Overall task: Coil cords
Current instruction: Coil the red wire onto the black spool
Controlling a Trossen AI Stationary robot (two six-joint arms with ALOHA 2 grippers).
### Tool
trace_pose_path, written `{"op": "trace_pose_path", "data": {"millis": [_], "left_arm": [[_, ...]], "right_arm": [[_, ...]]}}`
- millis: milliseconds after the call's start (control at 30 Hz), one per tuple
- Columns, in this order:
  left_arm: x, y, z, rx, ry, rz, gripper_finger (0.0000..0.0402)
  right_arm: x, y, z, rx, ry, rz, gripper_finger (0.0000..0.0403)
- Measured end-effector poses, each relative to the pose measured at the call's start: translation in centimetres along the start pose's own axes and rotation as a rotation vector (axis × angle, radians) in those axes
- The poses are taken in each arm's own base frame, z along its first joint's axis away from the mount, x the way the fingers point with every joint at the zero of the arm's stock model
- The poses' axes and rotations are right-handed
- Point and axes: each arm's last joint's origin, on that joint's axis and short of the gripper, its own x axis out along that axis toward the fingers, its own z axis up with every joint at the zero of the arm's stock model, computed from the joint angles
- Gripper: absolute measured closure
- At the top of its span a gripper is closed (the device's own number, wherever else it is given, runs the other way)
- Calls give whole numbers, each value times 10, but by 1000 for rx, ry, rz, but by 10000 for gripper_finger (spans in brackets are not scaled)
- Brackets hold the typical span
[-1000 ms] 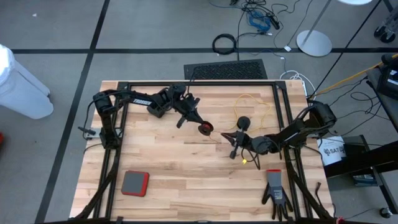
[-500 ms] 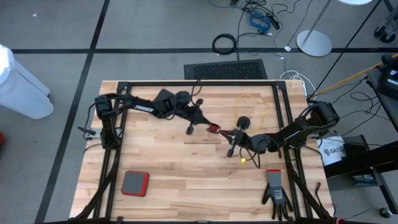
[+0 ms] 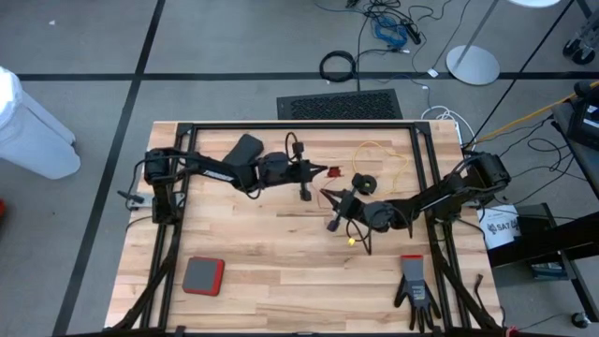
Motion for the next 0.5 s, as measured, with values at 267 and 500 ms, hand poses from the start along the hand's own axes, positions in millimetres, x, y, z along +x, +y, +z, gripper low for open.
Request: {"op": "trace_pose_path", "data": {"millis": [267,500], "left_arm": [[-2,1,17,-63,-107,130,401],[-5,3,27,-171,-193,200,401]], "right_arm": [[8,-5,7,-1,-8,-48,403],[12,-9,7,-10,-2,-85,403]]}}
